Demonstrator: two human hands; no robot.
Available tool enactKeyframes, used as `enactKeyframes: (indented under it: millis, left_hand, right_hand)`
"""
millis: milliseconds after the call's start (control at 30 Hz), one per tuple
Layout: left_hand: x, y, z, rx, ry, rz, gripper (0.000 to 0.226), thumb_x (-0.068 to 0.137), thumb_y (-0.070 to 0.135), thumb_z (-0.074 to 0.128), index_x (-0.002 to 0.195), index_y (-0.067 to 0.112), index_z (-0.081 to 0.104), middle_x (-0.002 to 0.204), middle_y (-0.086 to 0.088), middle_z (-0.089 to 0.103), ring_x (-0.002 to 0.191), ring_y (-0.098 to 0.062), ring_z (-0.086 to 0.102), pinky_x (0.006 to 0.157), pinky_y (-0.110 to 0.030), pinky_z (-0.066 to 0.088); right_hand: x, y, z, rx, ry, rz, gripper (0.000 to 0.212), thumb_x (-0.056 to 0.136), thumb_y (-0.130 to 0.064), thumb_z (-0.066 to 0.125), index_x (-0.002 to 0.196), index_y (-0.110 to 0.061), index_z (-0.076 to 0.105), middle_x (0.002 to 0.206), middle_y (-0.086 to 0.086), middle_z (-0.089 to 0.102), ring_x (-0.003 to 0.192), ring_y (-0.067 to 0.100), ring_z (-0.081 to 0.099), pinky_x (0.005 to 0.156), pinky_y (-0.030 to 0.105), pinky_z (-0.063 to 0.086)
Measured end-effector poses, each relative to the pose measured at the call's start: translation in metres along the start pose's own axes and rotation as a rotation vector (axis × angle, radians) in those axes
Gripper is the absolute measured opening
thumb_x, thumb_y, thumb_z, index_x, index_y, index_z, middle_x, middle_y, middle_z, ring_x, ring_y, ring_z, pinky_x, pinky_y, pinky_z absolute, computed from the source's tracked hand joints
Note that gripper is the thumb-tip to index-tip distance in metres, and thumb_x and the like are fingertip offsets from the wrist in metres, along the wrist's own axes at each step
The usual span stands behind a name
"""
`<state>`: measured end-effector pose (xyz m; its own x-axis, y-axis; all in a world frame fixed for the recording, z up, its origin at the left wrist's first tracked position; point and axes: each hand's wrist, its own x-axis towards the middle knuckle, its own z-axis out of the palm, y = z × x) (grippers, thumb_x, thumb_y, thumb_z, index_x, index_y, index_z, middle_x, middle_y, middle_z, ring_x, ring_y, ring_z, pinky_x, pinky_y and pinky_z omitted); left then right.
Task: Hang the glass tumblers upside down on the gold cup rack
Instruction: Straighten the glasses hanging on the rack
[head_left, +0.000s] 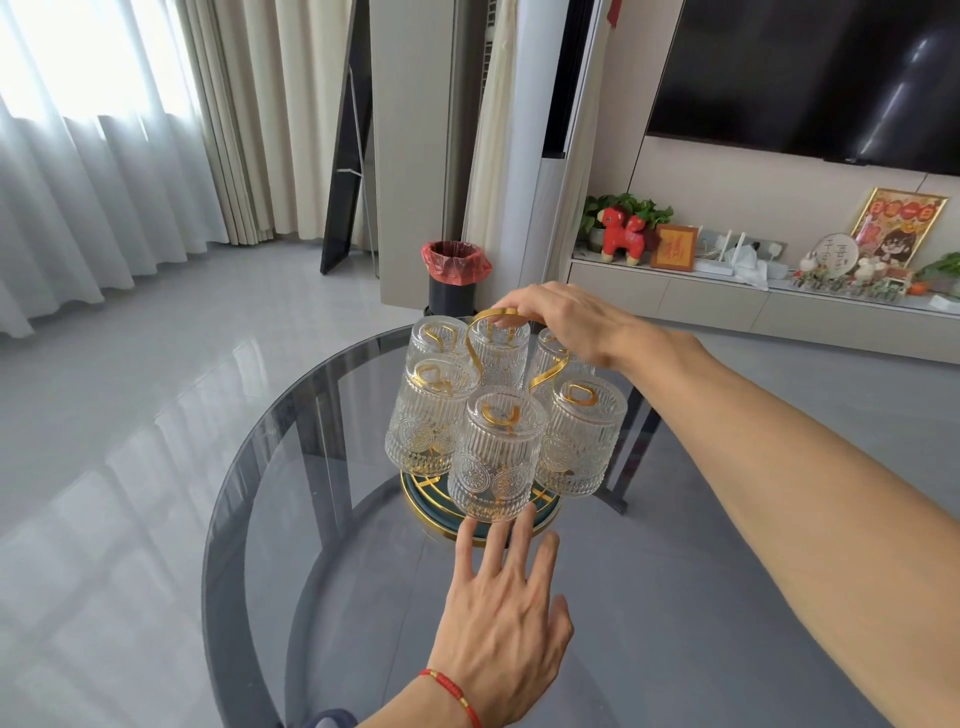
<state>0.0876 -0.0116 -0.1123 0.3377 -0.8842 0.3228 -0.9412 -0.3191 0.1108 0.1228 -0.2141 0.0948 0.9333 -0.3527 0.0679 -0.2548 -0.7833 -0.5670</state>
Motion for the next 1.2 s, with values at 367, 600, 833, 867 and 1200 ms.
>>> enactKeyframes:
  millis: [367, 600, 833, 867, 1200]
  left_hand:
    - [0.001, 0.001, 0.000, 0.014, -0.014, -0.005, 0.055, 0.084, 0.047, 0.056, 0.130, 0.017, 0.062, 0.147, -0.017, 0.055, 0.129, -0.036, 0.055, 0.107, -0.064, 0.041]
    - [0.000, 0.000, 0.007, -0.011, 0.024, 0.003, 0.055, 0.082, 0.045, 0.058, 0.129, 0.018, 0.060, 0.148, -0.016, 0.053, 0.126, -0.035, 0.053, 0.110, -0.063, 0.035]
    - [0.001, 0.000, 0.006, -0.015, 0.018, 0.001, 0.055, 0.083, 0.045, 0.056, 0.130, 0.017, 0.060, 0.147, -0.016, 0.054, 0.127, -0.036, 0.054, 0.108, -0.065, 0.040]
    - [0.001, 0.000, 0.005, -0.012, 0.014, 0.000, 0.055, 0.083, 0.046, 0.056, 0.130, 0.017, 0.060, 0.147, -0.016, 0.054, 0.128, -0.036, 0.054, 0.108, -0.065, 0.040]
    - [0.000, 0.000, 0.000, 0.025, -0.009, 0.001, 0.056, 0.082, 0.046, 0.059, 0.130, 0.017, 0.063, 0.146, -0.016, 0.056, 0.126, -0.036, 0.056, 0.107, -0.064, 0.041]
  right_hand:
    - [0.013, 0.008, 0.002, -0.055, -0.049, 0.114, 0.070, 0.102, -0.056, 0.013, 0.116, -0.027, 0.076, 0.140, 0.032, 0.059, 0.122, 0.046, 0.056, 0.111, 0.051, 0.038]
    - [0.023, -0.002, -0.003, 0.023, -0.136, 0.172, 0.079, 0.094, -0.066, 0.017, 0.133, -0.022, 0.070, 0.161, 0.002, 0.048, 0.147, 0.021, 0.041, 0.114, 0.039, 0.022]
    - [0.023, -0.004, -0.003, -0.016, -0.100, 0.176, 0.073, 0.104, -0.061, 0.015, 0.133, -0.024, 0.071, 0.165, 0.011, 0.042, 0.149, 0.027, 0.040, 0.110, 0.040, 0.025]
    - [0.023, -0.004, -0.003, -0.022, -0.096, 0.177, 0.072, 0.105, -0.060, 0.015, 0.134, -0.024, 0.070, 0.165, 0.011, 0.041, 0.149, 0.027, 0.040, 0.108, 0.040, 0.025]
    - [0.024, -0.006, 0.000, -0.035, -0.097, 0.195, 0.070, 0.103, -0.061, 0.020, 0.143, -0.022, 0.062, 0.163, 0.011, 0.044, 0.146, 0.030, 0.040, 0.112, 0.046, 0.028]
